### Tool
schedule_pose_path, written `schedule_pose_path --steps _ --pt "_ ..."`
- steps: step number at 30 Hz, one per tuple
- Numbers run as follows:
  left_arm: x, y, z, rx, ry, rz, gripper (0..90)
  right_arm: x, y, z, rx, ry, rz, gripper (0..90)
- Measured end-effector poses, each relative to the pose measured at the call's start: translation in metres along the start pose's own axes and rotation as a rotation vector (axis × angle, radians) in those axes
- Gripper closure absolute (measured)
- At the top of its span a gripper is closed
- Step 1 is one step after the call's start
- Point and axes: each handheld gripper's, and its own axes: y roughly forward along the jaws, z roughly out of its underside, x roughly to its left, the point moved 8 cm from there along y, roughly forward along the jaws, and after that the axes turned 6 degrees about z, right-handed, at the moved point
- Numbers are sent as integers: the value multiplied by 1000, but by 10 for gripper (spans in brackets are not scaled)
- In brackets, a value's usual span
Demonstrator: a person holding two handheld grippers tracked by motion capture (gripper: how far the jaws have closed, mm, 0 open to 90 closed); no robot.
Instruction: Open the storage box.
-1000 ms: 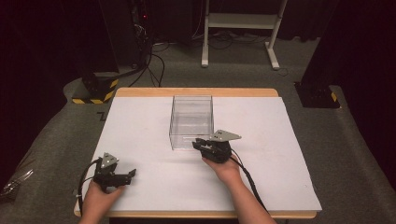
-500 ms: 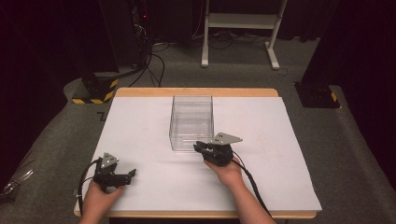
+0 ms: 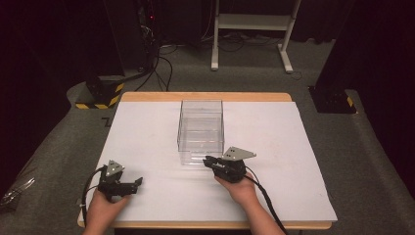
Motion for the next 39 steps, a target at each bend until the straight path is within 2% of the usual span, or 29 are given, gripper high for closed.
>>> schedule_pose_path --steps 20,39 --pt "0 0 0 -1 -1 0 74 26 -22 13 -1 -19 -35 798" --pt "0 0 0 -1 -1 -1 74 50 -45 27 25 -44 -63 805"
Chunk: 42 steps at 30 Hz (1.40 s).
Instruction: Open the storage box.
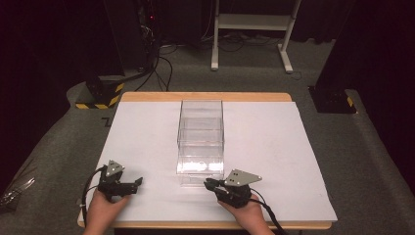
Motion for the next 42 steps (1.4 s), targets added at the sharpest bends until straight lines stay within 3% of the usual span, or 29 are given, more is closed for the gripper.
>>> schedule_pose_path --steps 21,31,42 --pt "0 0 0 -1 1 -3 75 17 -17 12 5 -11 -28 801" --pt "0 0 0 -1 0 -1 75 18 -22 13 -19 -18 -21 726" --pt "0 0 0 -1 -1 -1 74 0 -46 6 -66 -32 37 727"
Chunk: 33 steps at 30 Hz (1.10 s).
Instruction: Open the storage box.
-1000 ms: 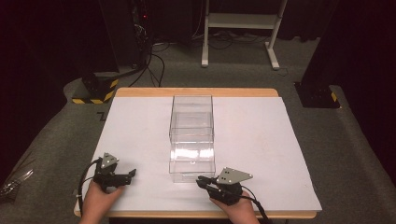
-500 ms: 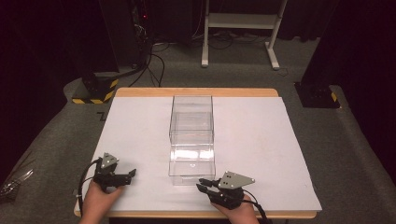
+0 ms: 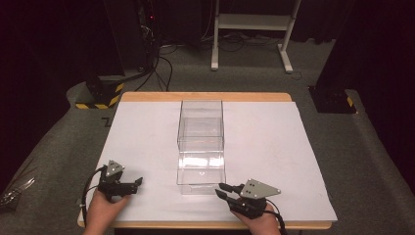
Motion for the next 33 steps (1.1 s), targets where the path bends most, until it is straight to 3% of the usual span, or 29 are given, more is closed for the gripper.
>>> schedule_pose_path --steps 8,14,22,27,29,31,33 --pt "0 0 0 -1 1 0 74 -31 -24 -5 -52 38 77 726" --pt "0 0 0 -1 1 0 74 -70 -32 8 -37 67 211 703" --pt "0 0 0 -1 0 1 74 -121 -39 38 63 92 397 658" --pt "0 0 0 0 0 1 74 -147 -42 61 168 111 514 612" --pt "0 0 0 0 0 1 74 -154 -42 68 203 127 537 589" --pt "0 0 0 1 0 1 74 -158 -41 71 225 174 534 560" --pt "0 0 0 1 1 1 74 -158 -41 71 233 162 537 551"
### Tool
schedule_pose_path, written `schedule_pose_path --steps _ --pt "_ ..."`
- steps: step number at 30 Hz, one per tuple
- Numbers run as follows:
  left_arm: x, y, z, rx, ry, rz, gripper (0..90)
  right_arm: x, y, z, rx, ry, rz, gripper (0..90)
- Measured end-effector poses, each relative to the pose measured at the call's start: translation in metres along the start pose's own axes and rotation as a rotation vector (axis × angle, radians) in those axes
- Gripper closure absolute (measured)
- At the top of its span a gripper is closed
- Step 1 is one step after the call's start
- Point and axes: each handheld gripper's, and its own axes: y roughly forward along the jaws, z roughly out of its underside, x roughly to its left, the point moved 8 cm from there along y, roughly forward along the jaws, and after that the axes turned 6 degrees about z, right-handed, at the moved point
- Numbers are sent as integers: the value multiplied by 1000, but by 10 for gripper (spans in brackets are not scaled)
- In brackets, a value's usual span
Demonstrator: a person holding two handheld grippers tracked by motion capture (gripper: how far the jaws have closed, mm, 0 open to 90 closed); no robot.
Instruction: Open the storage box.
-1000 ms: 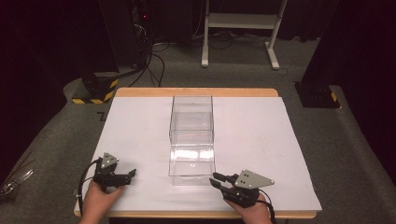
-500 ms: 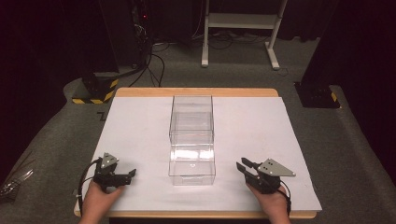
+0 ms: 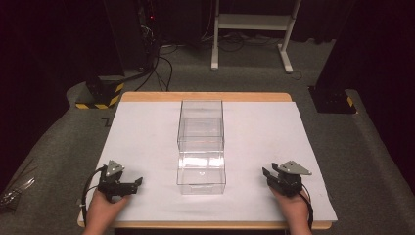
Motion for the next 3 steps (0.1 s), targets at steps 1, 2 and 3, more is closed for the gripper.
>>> schedule_pose_path --steps 1,2,3 --pt "0 0 0 0 0 0 74 1 0 0 1 -11 1 546" --pt "0 0 0 -1 0 0 74 2 0 0 4 -19 2 537" --pt "0 0 0 0 1 0 74 2 0 0 5 -19 3 531"
